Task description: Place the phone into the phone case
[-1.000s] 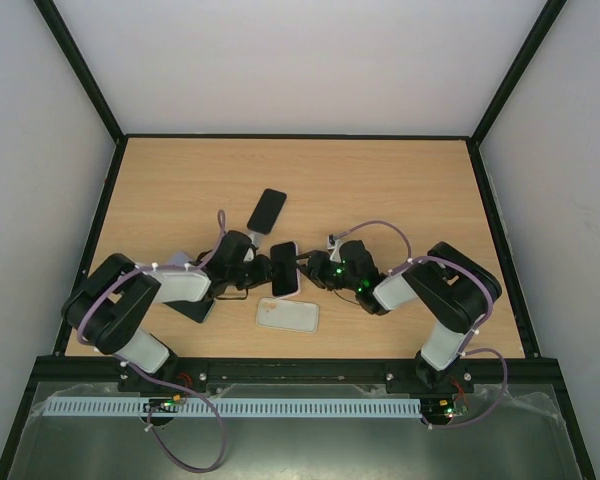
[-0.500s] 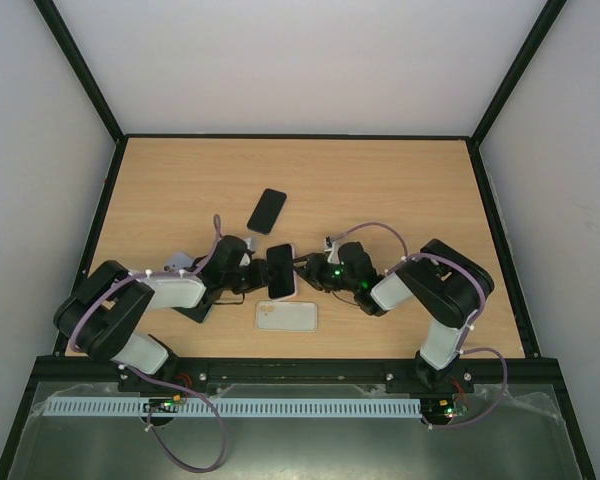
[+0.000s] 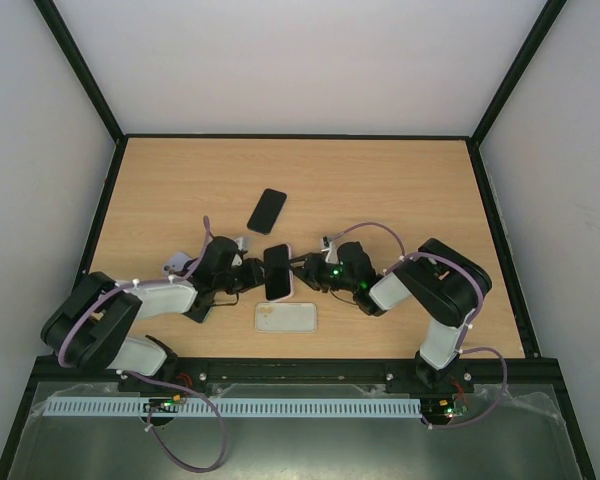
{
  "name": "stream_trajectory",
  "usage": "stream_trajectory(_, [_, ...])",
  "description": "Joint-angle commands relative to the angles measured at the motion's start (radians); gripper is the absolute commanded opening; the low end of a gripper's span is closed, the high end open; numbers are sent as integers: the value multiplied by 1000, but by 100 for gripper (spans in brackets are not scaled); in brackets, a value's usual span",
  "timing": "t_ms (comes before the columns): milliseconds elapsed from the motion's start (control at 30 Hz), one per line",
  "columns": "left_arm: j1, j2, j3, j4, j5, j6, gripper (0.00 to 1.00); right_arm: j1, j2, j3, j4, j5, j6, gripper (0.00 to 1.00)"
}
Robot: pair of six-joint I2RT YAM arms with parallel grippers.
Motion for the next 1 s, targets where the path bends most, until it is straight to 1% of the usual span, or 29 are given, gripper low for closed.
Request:
stream_trajectory(0, [18, -14, -25, 46, 32, 7, 40, 15, 20, 27, 56, -37, 15, 42])
stream_trajectory(133, [18, 9, -36, 65, 39, 9, 38, 18, 37, 27, 96, -47, 33, 42])
stream_trajectory(467, [24, 30, -53, 107, 40, 12, 33, 23, 66, 48, 97, -54, 31, 41])
stream_trajectory(633, [24, 45, -56, 126, 53, 4, 33, 23, 59, 61, -20, -6, -22, 31])
stream_trajectory(800, [24, 35, -71, 178, 68, -17, 32, 24, 46, 101, -162, 40, -117, 25])
stream_trajectory(867, [25, 32, -71, 189, 78, -25, 31, 24, 41, 110, -191, 47, -134, 22])
stream_trajectory(967, [26, 22, -71, 188, 81, -33, 31, 24, 26, 105, -201, 57, -140, 15])
